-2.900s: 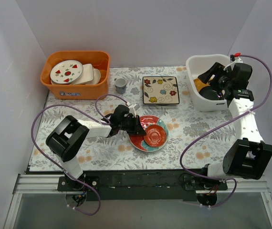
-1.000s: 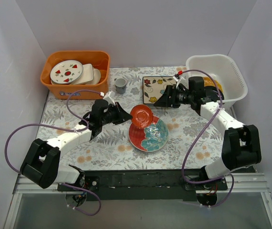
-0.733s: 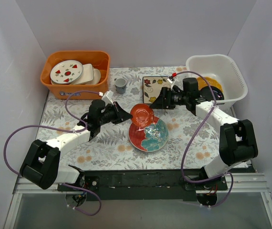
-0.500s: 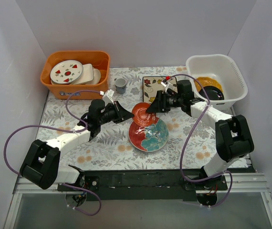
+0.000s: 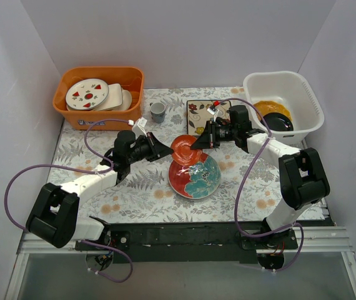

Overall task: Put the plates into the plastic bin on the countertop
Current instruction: Place the plate in the plastic bin.

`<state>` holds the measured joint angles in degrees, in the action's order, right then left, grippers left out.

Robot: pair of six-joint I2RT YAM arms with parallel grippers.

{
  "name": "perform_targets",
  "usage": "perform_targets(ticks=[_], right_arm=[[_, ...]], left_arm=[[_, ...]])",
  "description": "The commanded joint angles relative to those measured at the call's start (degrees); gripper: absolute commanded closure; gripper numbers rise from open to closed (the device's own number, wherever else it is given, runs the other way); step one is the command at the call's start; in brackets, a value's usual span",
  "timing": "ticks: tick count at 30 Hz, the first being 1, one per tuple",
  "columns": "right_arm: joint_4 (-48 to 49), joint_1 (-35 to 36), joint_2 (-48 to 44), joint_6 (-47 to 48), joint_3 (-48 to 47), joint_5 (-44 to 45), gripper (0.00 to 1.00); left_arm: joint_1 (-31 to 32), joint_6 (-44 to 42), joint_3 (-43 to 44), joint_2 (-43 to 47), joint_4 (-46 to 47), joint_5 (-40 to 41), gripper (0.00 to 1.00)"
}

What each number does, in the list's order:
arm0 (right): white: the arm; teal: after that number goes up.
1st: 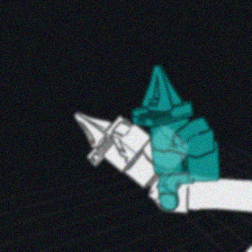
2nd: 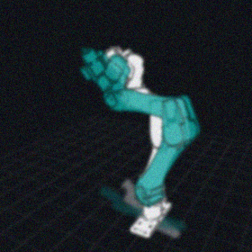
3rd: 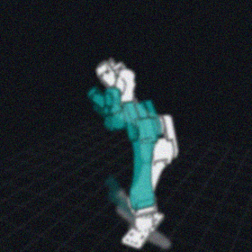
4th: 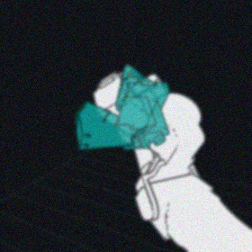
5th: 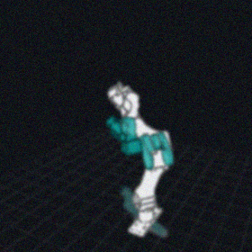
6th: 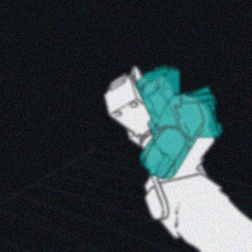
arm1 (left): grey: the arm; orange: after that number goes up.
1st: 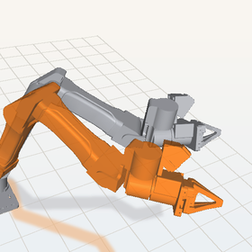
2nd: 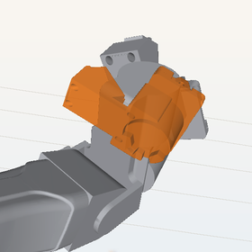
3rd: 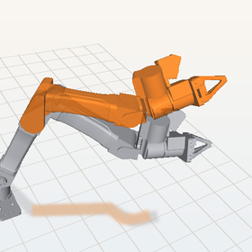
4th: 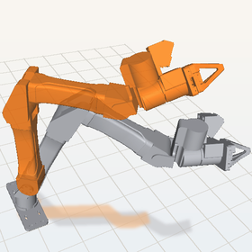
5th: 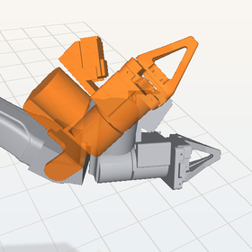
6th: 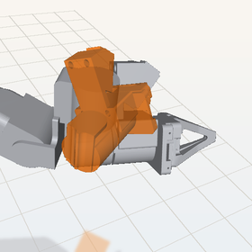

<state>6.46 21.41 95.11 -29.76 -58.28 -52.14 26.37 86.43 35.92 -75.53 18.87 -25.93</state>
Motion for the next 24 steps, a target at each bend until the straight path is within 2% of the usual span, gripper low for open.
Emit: perform_targets(ticks=[1, 5, 12, 19, 24], right_arm=[[2.5, 0.1, 0.3, -0.4, -0.3, 0.1, 0.99], [2.4, 0.1, 0.2, -0.4, -0.3, 0.0, 0.99], [2.5, 0.1, 0.2, -0.5, -0.2, -0.1, 0.99], [2.6, 0.1, 0.2, -0.5, -0.4, -0.1, 0.99], [2.6, 0.2, 0.6, -0.5, -0.8, -0.1, 0.99]], left_arm=[[0.2, -0.1, -0.1, 2.9, 3.1, -1.6, 1.00], [0.2, -0.6, 0.1, 2.9, 2.6, -1.3, 1.00], [0.2, -1.6, 0.5, 2.7, 1.9, -1.6, 0.91], [0.2, -2.1, 0.8, 1.5, 2.1, -2.8, 0.73], [0.2, -2.1, 1.0, 0.6, 2.9, -4.4, 0.46]])
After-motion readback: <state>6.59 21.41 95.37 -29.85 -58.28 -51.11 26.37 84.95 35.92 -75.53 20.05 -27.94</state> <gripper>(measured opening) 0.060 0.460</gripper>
